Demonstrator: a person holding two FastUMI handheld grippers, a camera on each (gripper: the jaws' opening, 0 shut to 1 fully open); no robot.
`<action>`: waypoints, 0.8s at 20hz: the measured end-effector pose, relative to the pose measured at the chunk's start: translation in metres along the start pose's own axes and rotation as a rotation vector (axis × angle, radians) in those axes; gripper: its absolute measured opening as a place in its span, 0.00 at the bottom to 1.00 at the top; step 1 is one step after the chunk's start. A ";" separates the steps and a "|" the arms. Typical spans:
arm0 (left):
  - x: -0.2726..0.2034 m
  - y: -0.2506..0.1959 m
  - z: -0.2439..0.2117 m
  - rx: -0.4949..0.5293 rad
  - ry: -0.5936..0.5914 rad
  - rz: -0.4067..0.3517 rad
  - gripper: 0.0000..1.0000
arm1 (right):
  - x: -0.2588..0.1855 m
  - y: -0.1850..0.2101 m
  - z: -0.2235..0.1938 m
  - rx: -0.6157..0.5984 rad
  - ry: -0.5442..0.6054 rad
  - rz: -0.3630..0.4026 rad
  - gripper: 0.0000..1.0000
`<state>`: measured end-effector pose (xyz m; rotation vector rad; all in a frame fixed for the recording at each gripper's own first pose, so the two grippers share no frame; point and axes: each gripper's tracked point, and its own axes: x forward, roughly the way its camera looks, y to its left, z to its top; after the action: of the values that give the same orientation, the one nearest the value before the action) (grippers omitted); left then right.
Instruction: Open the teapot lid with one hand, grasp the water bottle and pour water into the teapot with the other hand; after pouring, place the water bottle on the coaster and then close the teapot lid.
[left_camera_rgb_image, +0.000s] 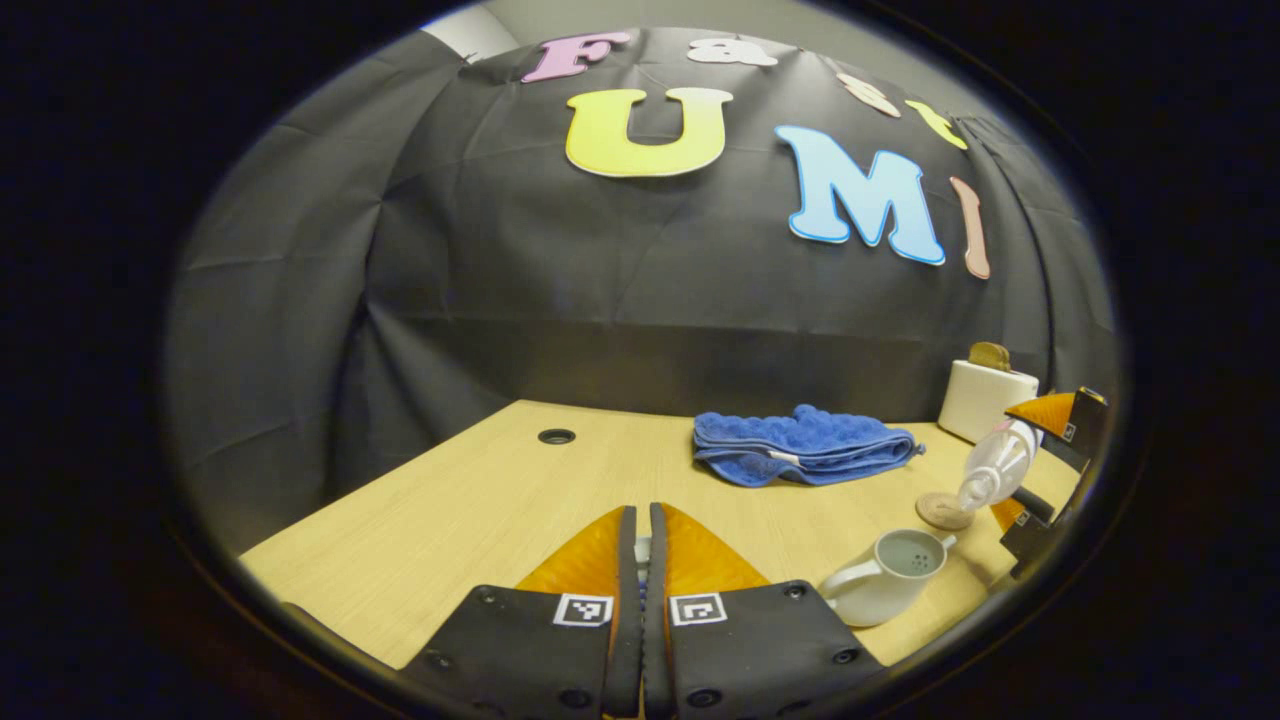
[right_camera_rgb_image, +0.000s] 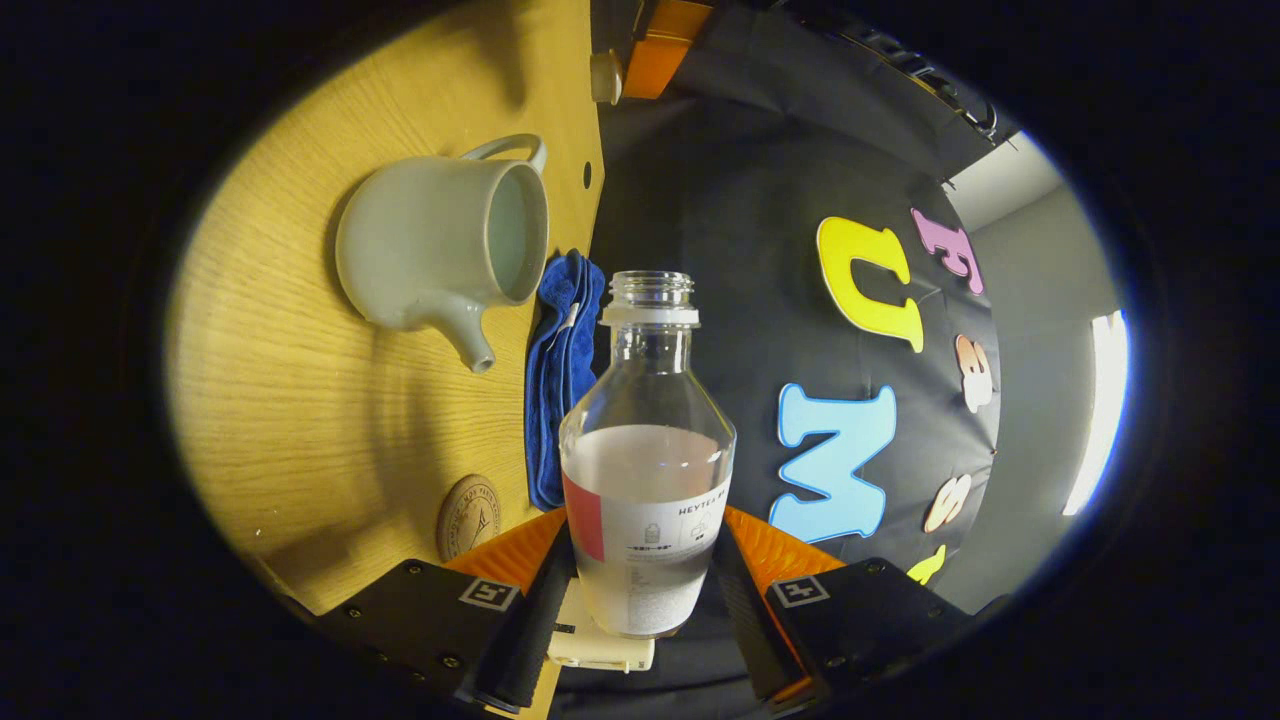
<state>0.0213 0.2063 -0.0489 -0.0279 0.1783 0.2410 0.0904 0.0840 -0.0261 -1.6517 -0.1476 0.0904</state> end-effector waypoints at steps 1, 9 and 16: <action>0.000 0.000 0.000 0.001 0.001 -0.001 0.07 | 0.000 -0.002 0.000 -0.019 -0.003 -0.011 0.76; -0.001 -0.002 -0.001 0.007 0.004 -0.007 0.07 | 0.003 -0.019 0.002 -0.134 -0.027 -0.077 0.76; -0.001 -0.003 -0.002 0.009 0.009 -0.010 0.07 | 0.005 -0.026 0.003 -0.183 -0.032 -0.110 0.76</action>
<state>0.0213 0.2031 -0.0504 -0.0213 0.1879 0.2298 0.0942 0.0896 0.0001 -1.8215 -0.2771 0.0200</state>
